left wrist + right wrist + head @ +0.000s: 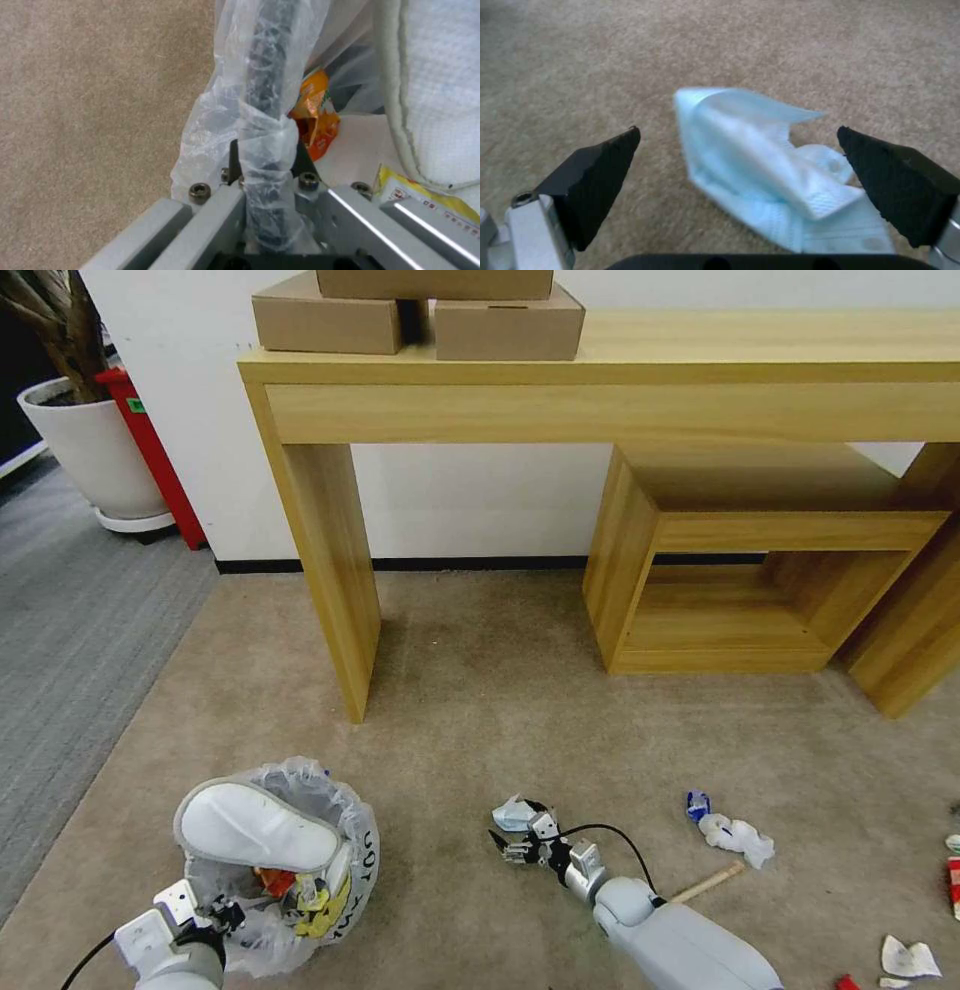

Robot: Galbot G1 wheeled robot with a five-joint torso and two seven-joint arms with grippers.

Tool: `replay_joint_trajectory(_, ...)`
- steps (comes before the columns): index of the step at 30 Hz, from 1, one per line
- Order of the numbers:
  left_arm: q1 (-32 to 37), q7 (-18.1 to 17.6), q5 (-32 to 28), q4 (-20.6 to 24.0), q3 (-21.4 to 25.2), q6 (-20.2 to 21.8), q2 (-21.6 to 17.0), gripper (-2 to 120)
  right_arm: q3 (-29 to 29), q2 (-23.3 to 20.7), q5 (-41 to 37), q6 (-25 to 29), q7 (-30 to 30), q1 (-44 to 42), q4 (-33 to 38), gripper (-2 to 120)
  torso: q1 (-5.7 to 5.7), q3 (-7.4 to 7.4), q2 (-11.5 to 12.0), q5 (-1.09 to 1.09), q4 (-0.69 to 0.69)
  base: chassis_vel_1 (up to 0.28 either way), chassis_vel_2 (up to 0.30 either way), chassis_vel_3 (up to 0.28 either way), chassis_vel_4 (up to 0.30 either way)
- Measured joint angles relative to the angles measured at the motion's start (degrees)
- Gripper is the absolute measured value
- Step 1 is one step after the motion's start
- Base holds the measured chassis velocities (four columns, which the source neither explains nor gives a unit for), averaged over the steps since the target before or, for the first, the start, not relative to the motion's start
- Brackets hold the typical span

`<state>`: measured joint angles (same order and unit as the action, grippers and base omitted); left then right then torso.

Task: Pick up the trash bin and place the garbage on the floor into it.

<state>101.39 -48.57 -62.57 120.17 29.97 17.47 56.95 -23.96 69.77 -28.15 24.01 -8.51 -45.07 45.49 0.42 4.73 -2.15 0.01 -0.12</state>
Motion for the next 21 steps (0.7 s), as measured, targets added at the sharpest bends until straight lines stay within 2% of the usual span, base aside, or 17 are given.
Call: replay_joint_trajectory(21,-0.2,0.4,0.2,-0.5,-0.3,-0.2,-0.4,0,0.0,3.6,0.1,-1.6,4.3,1.6,-4.6,100,0.00,0.00,0.0,-0.01,-0.01,0.000,0.000,0.000,0.000)
